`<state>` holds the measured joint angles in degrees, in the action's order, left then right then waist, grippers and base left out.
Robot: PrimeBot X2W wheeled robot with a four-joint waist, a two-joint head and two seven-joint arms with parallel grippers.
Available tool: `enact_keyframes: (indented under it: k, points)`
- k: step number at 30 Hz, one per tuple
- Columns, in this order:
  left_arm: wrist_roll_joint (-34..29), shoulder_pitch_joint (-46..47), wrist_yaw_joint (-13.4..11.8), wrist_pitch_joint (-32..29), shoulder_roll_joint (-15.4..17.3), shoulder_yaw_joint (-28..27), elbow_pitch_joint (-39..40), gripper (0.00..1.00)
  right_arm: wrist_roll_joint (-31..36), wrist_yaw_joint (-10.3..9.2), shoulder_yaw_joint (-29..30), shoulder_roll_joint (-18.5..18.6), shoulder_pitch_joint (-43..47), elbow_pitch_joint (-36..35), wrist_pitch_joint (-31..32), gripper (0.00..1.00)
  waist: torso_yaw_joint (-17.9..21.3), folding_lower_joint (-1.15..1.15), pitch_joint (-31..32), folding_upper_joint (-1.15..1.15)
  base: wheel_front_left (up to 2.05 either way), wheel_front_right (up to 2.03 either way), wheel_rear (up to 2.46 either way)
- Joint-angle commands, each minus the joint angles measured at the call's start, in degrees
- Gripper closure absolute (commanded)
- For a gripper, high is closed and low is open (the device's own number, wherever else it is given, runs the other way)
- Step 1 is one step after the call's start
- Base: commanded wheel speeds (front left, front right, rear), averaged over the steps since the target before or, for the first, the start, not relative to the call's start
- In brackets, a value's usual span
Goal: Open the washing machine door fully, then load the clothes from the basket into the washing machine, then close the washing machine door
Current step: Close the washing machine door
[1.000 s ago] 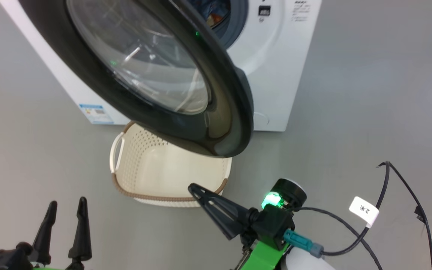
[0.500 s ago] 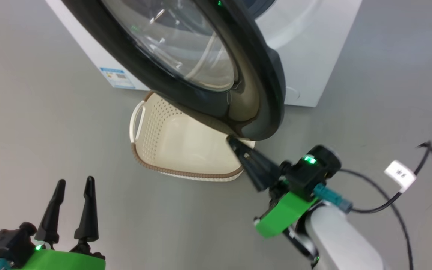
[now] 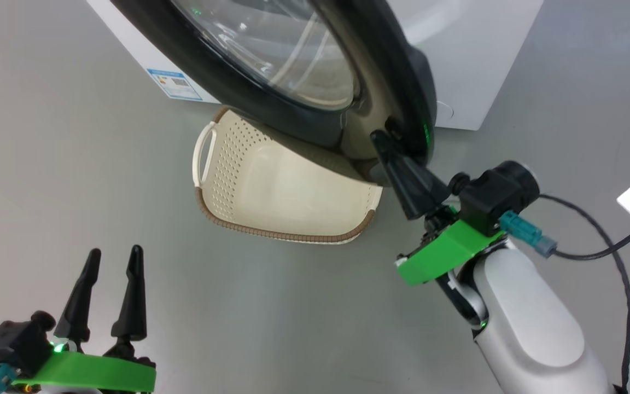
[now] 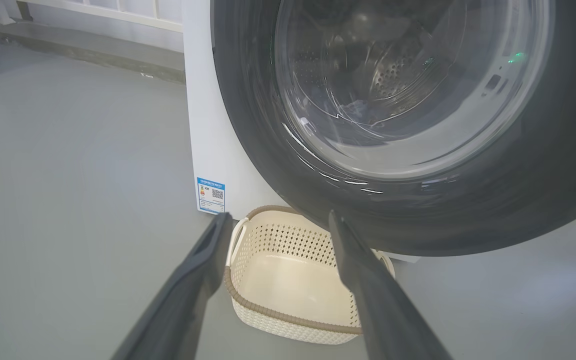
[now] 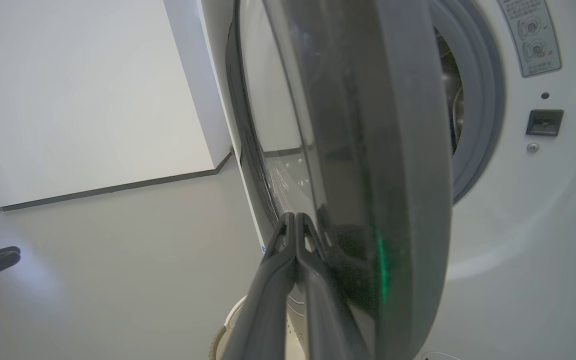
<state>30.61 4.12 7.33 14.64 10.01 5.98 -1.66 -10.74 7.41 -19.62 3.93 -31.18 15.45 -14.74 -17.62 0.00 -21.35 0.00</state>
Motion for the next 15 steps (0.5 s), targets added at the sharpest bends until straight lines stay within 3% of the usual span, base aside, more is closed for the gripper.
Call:
enact_keyframes:
  k: [1,15]
  points:
    - [0.6,1.7,0.2,0.4,1.8,-1.9,1.0,0.00,-0.3,0.08,-0.1,-1.1,-1.4,-1.2,-0.3,1.00,-0.1,0.00,-0.6,0.00,0.00,0.00,0.00]
    - [3.3,4.3,0.2,0.4,2.9,0.0,1.4,0.00,-2.8,0.08,8.3,-1.1,-11.8,1.2,-0.3,1.00,0.0,0.00,-6.4,0.00,0.00,0.00,0.00]
